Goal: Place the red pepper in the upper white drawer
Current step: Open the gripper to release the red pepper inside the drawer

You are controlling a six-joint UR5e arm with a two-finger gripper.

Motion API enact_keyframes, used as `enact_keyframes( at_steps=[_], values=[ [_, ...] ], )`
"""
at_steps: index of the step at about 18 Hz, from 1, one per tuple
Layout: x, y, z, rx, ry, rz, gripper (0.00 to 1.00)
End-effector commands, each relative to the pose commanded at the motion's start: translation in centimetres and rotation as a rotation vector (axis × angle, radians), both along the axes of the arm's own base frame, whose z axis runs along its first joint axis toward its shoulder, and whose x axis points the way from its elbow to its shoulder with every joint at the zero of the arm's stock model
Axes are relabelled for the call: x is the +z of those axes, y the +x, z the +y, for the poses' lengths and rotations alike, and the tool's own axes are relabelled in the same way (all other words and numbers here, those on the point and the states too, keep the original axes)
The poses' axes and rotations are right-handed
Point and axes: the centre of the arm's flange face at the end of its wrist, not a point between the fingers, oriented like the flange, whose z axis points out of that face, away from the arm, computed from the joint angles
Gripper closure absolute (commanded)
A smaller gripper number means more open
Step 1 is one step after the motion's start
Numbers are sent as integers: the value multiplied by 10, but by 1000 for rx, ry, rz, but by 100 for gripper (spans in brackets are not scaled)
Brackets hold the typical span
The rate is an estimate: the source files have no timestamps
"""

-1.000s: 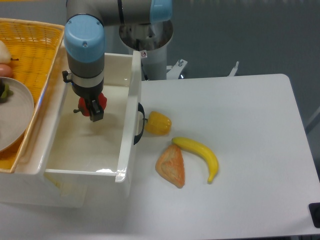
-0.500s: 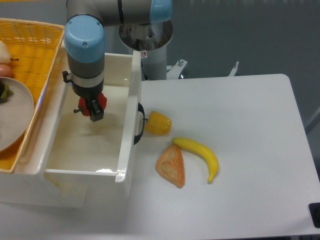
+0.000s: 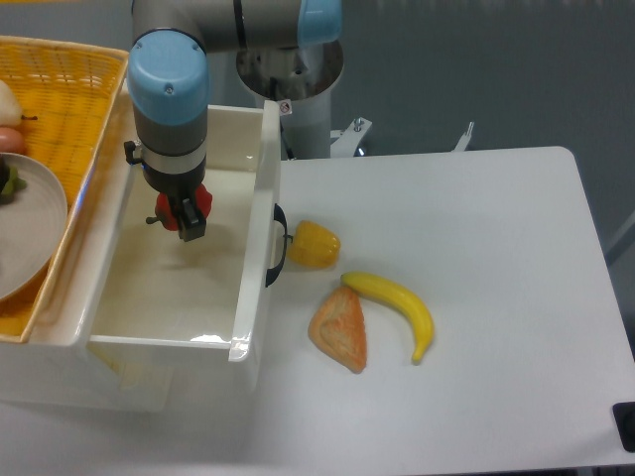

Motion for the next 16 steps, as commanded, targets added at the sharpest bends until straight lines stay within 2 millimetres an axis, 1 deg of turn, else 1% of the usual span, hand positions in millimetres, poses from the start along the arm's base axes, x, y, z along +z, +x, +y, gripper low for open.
enact_keyframes(
  at_steps=[10, 12, 13, 15, 16],
  values=[
    [1, 0, 0, -1, 3, 2, 13],
    [6, -2, 0, 2, 11, 7, 13],
    [8, -2, 0, 2, 13, 8, 12],
    [9, -2, -1, 5, 17, 11, 1],
    [10, -3, -2, 8, 18, 11, 0]
  ],
)
